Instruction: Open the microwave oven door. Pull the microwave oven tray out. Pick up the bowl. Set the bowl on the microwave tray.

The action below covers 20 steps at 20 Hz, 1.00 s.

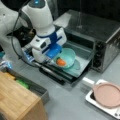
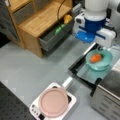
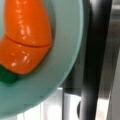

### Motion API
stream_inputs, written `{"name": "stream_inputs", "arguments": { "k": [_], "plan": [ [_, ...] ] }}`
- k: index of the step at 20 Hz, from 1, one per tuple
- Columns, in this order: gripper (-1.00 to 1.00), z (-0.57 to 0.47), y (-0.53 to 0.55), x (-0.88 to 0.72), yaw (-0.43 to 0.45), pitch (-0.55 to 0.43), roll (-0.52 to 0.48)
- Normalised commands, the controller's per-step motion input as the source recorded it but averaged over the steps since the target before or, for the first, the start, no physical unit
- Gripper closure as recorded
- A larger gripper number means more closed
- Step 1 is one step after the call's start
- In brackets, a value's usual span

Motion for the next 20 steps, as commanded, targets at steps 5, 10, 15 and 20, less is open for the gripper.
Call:
{"name": "stream_inputs", "arguments": {
  "k": [5, 10, 15, 20],
  "plan": [
    [-1.00, 0.20, -0.19, 0.58, 0.087, 0.232, -0.090],
    [-1.00, 0.19, -0.21, 0.59, 0.152, 0.209, -0.080],
    [-1.00, 0.16, -0.16, 0.49, 0.188, 0.185, -0.031],
    [-1.00, 0.04, -0.10, 0.39, 0.176, 0.128, 0.038]
  ]
}}
